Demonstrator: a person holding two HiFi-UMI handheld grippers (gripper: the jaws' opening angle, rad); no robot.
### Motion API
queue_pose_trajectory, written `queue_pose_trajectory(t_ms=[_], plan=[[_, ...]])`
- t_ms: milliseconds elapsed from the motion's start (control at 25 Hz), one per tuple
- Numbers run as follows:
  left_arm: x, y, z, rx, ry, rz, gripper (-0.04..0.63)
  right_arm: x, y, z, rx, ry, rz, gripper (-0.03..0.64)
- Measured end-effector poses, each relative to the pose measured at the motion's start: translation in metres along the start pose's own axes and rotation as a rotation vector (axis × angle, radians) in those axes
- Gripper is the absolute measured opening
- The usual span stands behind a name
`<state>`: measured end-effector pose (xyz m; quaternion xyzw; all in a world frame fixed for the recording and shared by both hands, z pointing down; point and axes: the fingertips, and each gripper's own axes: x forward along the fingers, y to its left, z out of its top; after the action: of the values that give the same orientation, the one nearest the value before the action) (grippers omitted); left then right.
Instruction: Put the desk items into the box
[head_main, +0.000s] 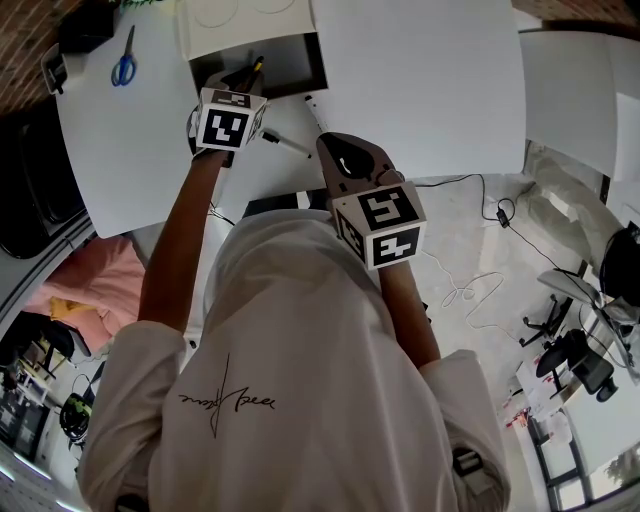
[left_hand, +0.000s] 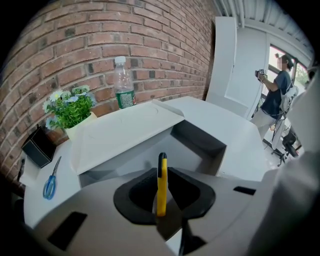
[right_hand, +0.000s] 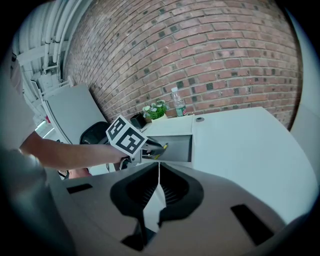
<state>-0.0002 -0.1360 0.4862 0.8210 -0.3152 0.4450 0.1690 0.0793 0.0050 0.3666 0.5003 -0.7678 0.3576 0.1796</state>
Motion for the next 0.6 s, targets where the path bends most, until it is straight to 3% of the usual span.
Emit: queue_pose_trajectory(t_ms=[600], plan=[[-0.021,-0.004,0.014,-0.049,-0.074,0.002,0.075,-0.003,0.005,-0.001,-0.014,-0.014,0.015,0.026]])
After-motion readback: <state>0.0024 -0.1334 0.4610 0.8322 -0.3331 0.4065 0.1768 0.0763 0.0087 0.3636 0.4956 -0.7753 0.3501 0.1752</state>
